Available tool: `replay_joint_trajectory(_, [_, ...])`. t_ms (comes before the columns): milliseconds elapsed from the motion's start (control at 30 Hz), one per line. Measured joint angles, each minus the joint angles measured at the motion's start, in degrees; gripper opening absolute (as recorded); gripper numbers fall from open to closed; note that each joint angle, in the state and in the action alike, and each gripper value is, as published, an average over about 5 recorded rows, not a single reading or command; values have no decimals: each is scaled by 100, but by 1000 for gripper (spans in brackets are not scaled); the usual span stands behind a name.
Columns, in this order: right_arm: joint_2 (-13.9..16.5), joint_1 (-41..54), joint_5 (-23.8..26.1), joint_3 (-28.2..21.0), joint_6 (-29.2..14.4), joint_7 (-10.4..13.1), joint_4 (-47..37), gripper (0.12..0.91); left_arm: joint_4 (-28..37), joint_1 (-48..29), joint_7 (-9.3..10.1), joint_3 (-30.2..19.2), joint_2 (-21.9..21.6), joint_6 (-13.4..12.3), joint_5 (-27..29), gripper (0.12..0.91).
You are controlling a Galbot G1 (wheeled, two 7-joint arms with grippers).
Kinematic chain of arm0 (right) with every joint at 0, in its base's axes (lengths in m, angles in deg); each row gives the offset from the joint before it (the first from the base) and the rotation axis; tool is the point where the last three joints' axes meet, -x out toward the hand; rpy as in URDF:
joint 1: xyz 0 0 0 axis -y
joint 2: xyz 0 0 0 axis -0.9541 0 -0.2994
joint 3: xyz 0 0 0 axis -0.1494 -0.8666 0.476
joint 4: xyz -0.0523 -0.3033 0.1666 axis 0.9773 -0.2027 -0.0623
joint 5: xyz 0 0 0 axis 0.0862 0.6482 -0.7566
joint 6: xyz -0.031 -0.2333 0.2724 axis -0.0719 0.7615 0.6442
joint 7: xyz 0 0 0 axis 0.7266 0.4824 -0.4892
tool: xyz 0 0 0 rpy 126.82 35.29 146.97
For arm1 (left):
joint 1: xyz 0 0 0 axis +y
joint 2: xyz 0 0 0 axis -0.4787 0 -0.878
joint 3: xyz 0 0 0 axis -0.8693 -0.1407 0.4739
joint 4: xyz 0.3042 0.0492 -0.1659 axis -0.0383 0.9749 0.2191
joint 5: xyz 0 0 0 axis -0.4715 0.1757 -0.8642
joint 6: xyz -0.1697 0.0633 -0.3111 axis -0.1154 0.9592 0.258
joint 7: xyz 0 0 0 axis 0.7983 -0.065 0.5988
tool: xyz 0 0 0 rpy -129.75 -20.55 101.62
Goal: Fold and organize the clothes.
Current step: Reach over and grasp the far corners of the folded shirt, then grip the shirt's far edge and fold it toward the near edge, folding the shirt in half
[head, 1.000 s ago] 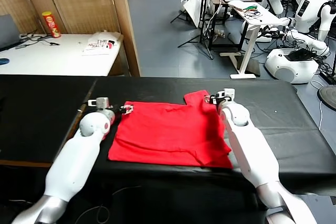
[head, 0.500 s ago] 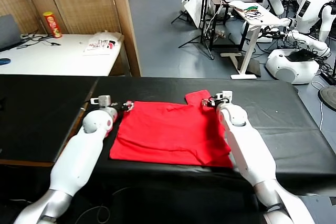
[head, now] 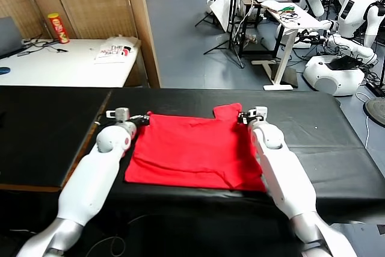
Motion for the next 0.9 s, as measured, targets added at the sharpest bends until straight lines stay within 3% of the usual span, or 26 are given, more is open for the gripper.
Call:
replay_joint_trajectory(200, [410,-608,-395,126,149,-52,946,123,-576,289,72,77,-276,57,-103,128])
replay_joint_trajectory(367, [835,-1152,-681,238,340,45,1714,123,-1313,688,191,208,-605,109,-300,128])
replay_joint_trajectory(633, [1320,-1973,-711,341,836,341,2827,123,-2496,1689,313,442,-1182,205,-387,128])
replay_joint_trajectory(767, [1481,-2366,-707,397,1064,413,3312,123,-2960,2162,466,566,-1382,249,-379,128])
replay_joint_trajectory(900, [1572,-2733,-692,459,1258,467,3695,123,-3374,2573,477,670,-1514,265,-354,128])
